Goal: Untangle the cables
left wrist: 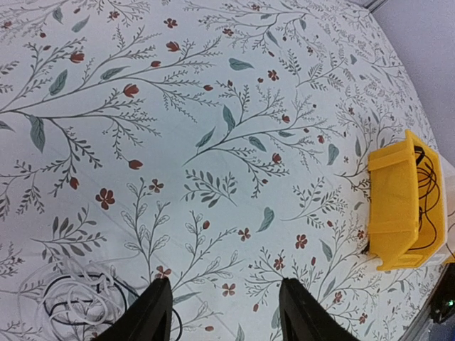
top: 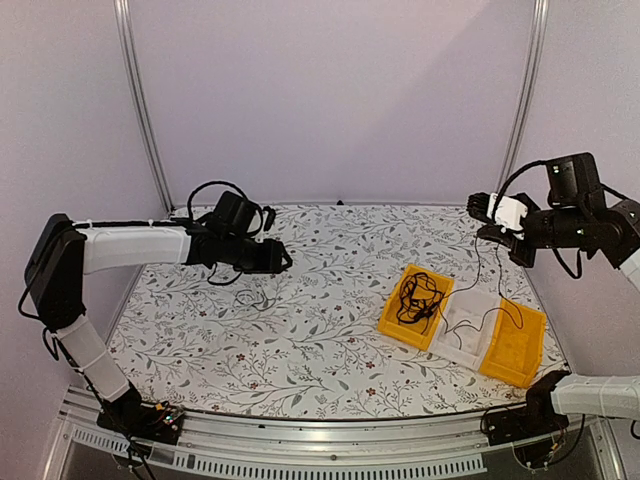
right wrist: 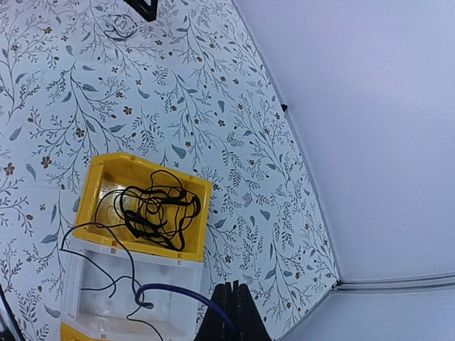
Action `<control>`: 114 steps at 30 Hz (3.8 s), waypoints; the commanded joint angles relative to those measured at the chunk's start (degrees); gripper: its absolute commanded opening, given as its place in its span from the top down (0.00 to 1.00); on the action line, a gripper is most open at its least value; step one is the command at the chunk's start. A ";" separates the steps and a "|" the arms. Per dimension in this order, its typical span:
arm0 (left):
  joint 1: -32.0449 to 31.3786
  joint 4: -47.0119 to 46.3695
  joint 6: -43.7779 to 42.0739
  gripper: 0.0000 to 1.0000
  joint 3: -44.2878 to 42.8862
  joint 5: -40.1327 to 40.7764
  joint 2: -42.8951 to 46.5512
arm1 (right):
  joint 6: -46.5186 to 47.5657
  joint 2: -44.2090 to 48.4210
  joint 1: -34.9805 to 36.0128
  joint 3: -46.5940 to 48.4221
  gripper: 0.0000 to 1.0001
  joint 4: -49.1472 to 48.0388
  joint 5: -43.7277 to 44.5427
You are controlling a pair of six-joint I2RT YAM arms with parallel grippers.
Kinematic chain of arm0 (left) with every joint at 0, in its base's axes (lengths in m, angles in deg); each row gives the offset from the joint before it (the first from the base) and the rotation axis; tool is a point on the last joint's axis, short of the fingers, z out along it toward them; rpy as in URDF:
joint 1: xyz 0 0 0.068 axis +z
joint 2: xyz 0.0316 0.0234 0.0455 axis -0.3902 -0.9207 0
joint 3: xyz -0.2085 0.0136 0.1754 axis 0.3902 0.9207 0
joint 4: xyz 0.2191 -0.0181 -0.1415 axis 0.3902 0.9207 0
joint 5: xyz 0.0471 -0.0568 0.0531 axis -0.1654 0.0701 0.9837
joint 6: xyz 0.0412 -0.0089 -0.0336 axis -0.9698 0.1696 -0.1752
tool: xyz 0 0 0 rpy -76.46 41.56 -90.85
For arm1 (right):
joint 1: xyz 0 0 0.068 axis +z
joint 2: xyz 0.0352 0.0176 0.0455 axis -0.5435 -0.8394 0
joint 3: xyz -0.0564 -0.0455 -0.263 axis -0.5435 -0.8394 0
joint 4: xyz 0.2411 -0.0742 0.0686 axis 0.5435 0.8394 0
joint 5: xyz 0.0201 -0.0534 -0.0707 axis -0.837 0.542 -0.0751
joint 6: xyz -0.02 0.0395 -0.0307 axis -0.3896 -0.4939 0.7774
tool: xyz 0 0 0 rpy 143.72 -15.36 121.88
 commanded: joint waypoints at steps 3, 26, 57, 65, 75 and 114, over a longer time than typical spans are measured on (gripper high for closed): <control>0.28 -2.21 0.55 0.45 1.30 -0.06 -0.09 | 1.78 -4.55 -0.11 6.10 1.00 2.77 -7.56; 1.20 1.84 1.72 0.45 0.21 1.56 0.10 | 4.67 -5.06 0.08 -2.01 1.00 -10.74 -25.16; 1.42 3.18 2.45 0.45 0.26 4.31 0.77 | 30.28 -10.18 -22.42 4.25 1.00 2.83 -27.01; 2.21 2.55 0.59 0.45 -0.60 2.84 -0.37 | 31.36 -6.76 -22.42 -7.03 1.00 -4.84 -24.23; 2.60 0.94 1.33 0.46 1.94 1.95 0.37 | 36.88 -8.48 -19.45 -14.57 1.00 -1.92 -22.63; 2.76 -5.99 3.06 0.45 8.90 0.77 1.62 | 14.31 -34.81 -7.68 -12.68 0.96 -3.11 0.95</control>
